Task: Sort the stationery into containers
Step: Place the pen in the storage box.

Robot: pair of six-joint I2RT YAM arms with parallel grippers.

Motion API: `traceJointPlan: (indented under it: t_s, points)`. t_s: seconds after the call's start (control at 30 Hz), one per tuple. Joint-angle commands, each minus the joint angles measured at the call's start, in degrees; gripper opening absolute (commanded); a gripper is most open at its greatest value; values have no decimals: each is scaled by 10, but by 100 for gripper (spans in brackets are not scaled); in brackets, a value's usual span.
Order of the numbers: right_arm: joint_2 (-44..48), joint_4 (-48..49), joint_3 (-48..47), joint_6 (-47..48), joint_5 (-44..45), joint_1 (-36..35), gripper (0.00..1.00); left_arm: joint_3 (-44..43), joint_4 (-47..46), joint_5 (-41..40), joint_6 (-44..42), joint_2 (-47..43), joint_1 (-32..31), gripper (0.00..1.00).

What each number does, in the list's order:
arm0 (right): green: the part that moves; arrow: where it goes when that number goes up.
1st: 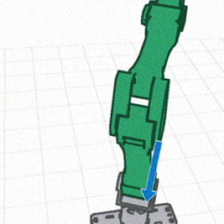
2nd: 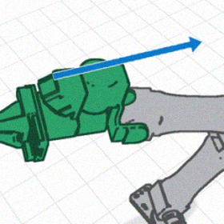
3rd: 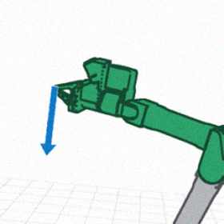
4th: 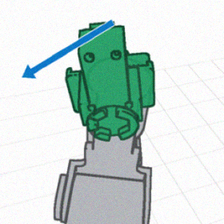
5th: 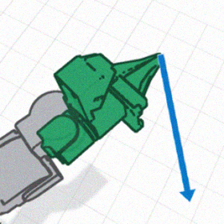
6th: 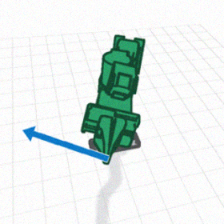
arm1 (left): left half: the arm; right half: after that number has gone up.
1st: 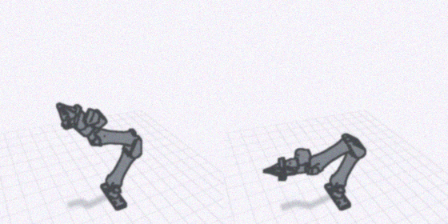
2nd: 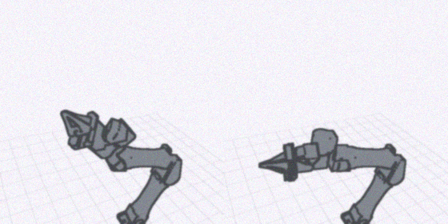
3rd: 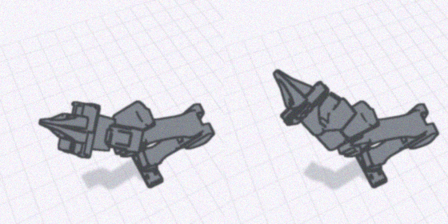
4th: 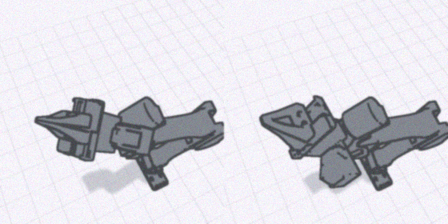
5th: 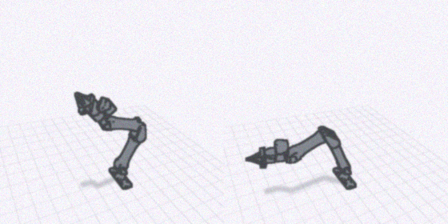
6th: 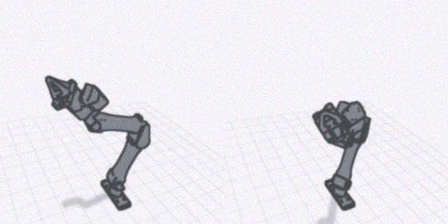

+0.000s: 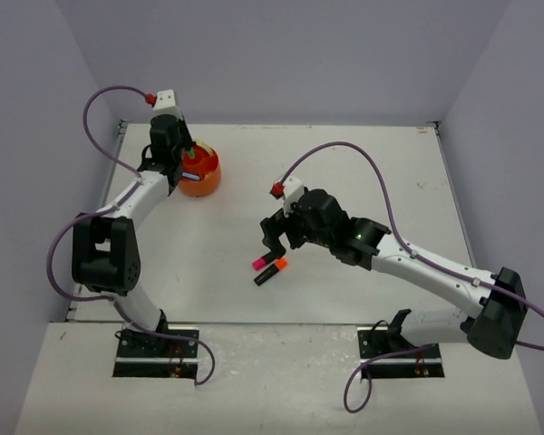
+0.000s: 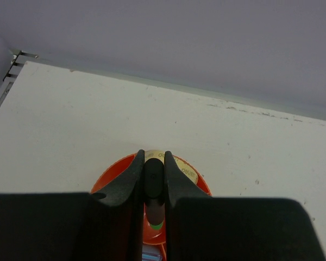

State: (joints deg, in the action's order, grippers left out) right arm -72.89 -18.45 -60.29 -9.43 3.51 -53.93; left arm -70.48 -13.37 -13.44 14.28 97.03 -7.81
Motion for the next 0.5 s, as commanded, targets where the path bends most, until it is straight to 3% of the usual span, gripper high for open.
traceJointPlan:
  t_s: [0.0,0.07,0.13,0.23,0.37,0.47]
  points:
    - [21,12,8,-5,-2,1,99,3,-54,-12,-6,24,8,4]
    - [24,13,11,-7,-2,1,99,2,-50,-14,0,30,9,11]
    - [25,17,15,-9,-1,1,99,6,-48,-16,5,32,10,27]
    - [24,22,22,-15,-2,1,99,17,-51,-14,9,24,9,37]
    - [15,34,34,-47,4,1,99,22,-34,-28,28,-13,10,45]
    - [4,41,45,-130,67,1,99,17,-6,-31,48,-66,10,47]
